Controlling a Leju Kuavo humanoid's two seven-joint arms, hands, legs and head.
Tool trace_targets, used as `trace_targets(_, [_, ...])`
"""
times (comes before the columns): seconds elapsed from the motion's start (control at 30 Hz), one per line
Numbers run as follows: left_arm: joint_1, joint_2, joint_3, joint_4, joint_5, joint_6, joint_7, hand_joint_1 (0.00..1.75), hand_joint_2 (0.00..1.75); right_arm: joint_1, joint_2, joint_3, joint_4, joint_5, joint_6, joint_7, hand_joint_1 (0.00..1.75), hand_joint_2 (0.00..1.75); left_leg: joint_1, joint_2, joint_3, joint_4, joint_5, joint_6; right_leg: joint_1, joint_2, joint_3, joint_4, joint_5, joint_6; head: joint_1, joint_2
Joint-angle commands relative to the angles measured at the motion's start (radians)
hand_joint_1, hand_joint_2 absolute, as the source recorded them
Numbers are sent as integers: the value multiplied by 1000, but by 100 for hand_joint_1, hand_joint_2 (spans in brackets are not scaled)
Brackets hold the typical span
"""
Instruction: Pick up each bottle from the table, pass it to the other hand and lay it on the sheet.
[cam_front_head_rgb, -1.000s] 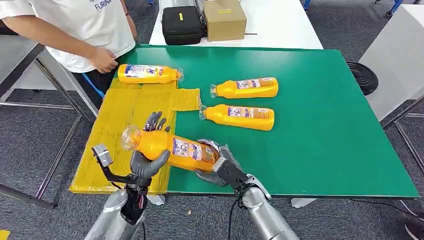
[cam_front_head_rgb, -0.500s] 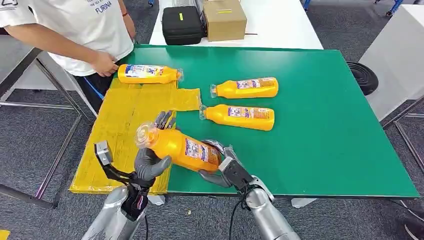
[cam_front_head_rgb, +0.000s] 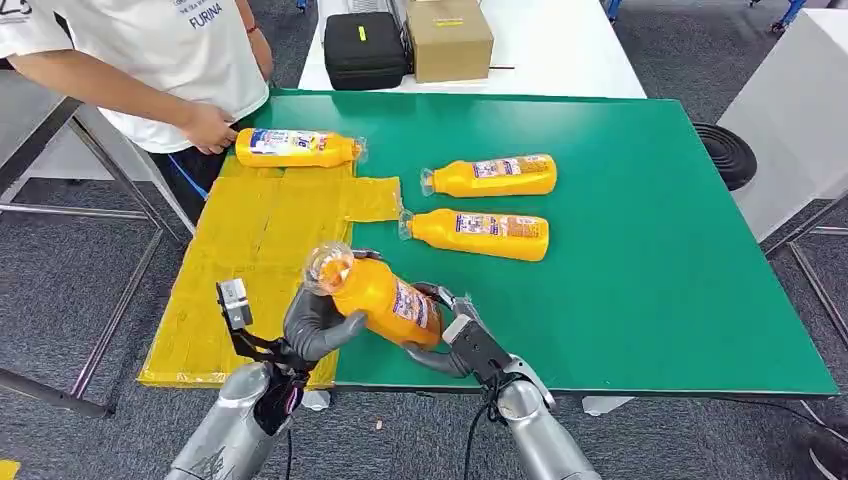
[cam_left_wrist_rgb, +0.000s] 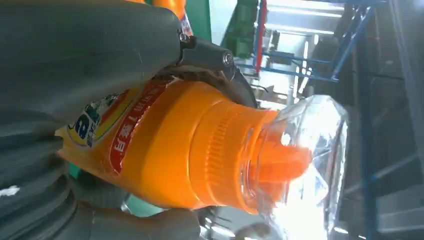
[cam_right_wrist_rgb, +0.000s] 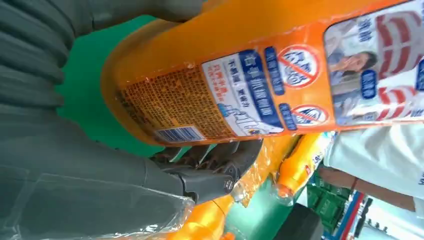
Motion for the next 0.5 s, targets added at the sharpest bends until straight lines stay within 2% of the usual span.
trace_targets(0.03, [-31,16,-56,46,-113,97,5,171,175,-20,7,-32,-13,-5,13,1,175,175,0,2,4,0,-2,0,1,1,4,0,-1,-3,0,0])
trace_targets(0.27, [-38,25,-70,56,-215,178,17,175,175,-19,6,-34,-20,-9,22,2,175,175,0,2,3,0,-1,0,0,1,2,0,0,-2,0,0])
trace_targets(0.5, [-37,21,-57,55,-232,193,28,175,175,-20,7,-35,-21,-12,28,4,175,175,-1,3,2,-1,-1,0,0,2,2,0,0,-1,0,0])
